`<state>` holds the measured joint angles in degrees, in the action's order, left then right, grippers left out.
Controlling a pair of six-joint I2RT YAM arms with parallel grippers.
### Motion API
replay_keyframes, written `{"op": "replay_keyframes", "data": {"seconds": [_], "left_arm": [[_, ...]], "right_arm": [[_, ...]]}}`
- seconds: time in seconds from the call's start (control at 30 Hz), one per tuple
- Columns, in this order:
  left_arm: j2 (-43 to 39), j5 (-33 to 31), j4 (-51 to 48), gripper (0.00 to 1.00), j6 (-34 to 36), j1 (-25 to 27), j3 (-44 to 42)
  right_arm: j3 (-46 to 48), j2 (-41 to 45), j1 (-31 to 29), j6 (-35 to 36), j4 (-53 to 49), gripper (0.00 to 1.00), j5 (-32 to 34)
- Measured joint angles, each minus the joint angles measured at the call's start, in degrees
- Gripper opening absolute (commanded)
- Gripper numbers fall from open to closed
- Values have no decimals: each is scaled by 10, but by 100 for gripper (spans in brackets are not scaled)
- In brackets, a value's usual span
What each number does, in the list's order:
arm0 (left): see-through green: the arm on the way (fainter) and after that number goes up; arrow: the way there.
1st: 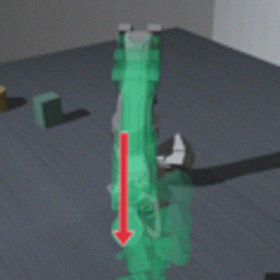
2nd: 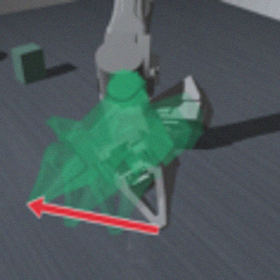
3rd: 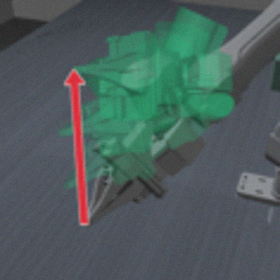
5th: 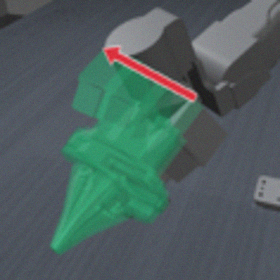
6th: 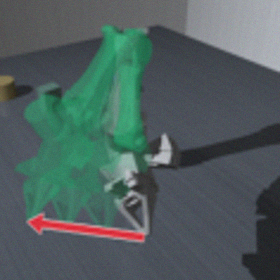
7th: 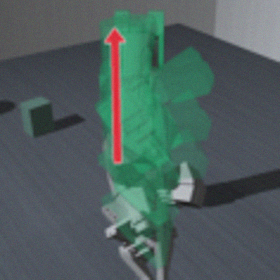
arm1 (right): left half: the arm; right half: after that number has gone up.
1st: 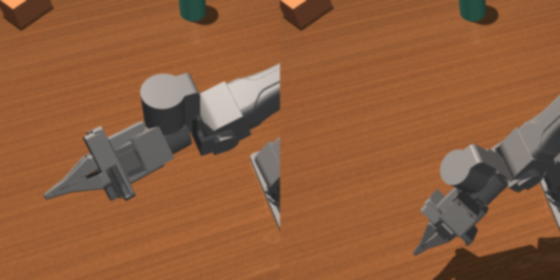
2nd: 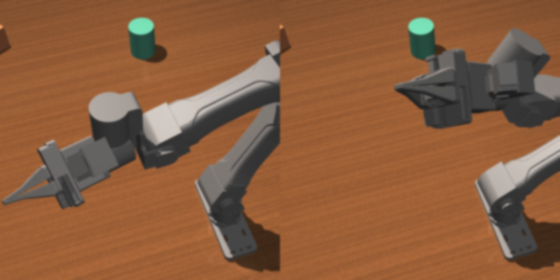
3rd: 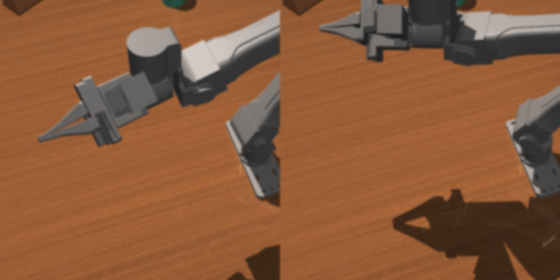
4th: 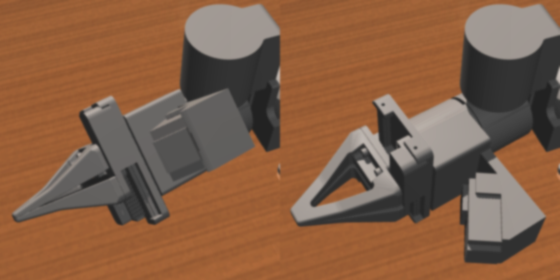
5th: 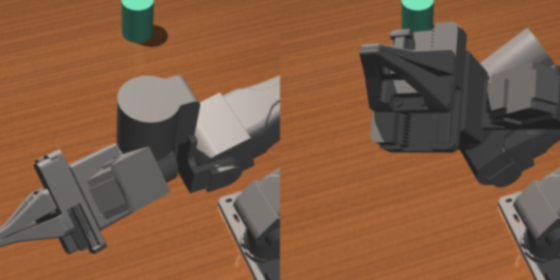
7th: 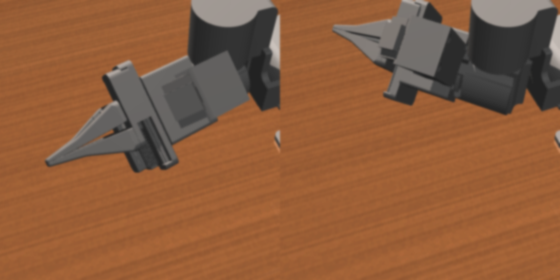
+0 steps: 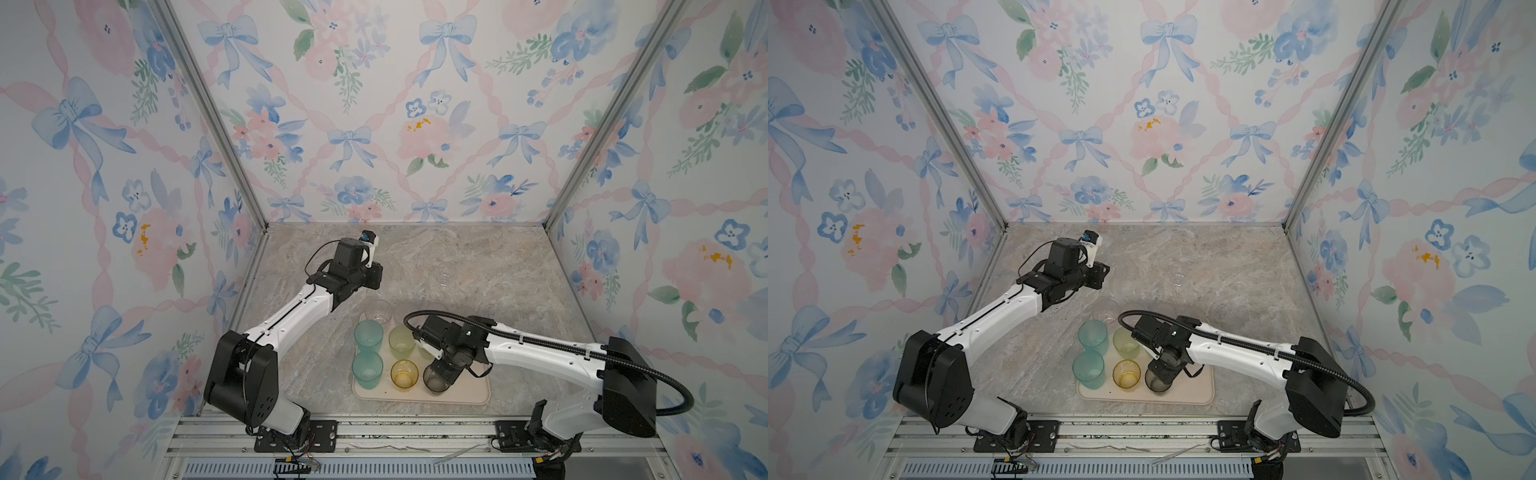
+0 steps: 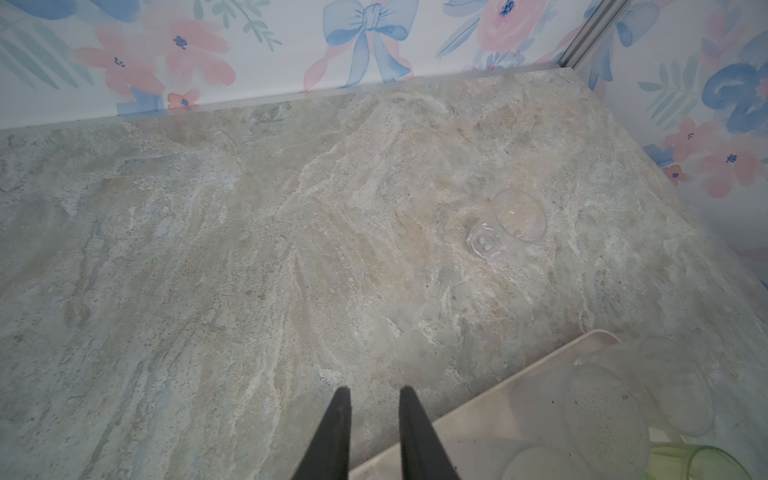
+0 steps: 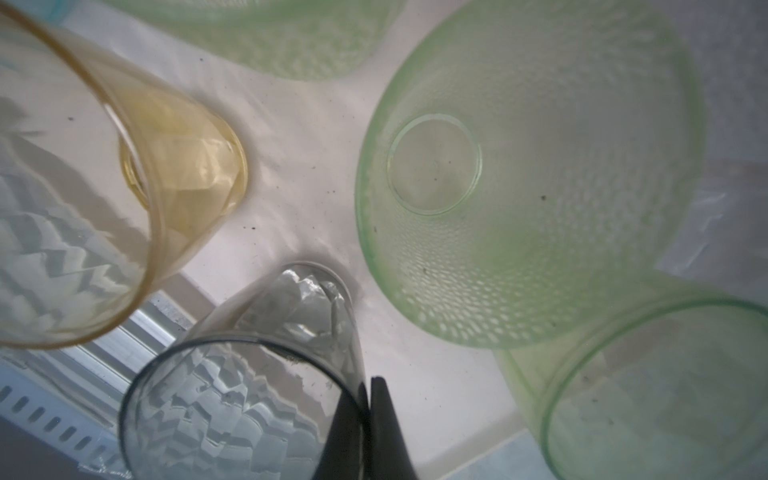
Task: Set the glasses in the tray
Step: 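Lower the dark grey cup onto the tray beside the amber cup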
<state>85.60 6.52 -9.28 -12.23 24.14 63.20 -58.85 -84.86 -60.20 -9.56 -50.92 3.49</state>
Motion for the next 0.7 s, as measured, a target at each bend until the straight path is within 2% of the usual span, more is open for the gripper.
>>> {"op": "replay_keyframes", "data": {"seconds": [0.33,0.53,0.7], "left_arm": [[0,0,0,24,2,-2,0],[0,0,0,24,2,-3,0],[0,2,0,24,2,-3,0]], "right_arm": [[0,-3,2,6,9,0,2],[0,-4,2,8,10,4,3],[0,-4,2,11,10,15,7]]}}
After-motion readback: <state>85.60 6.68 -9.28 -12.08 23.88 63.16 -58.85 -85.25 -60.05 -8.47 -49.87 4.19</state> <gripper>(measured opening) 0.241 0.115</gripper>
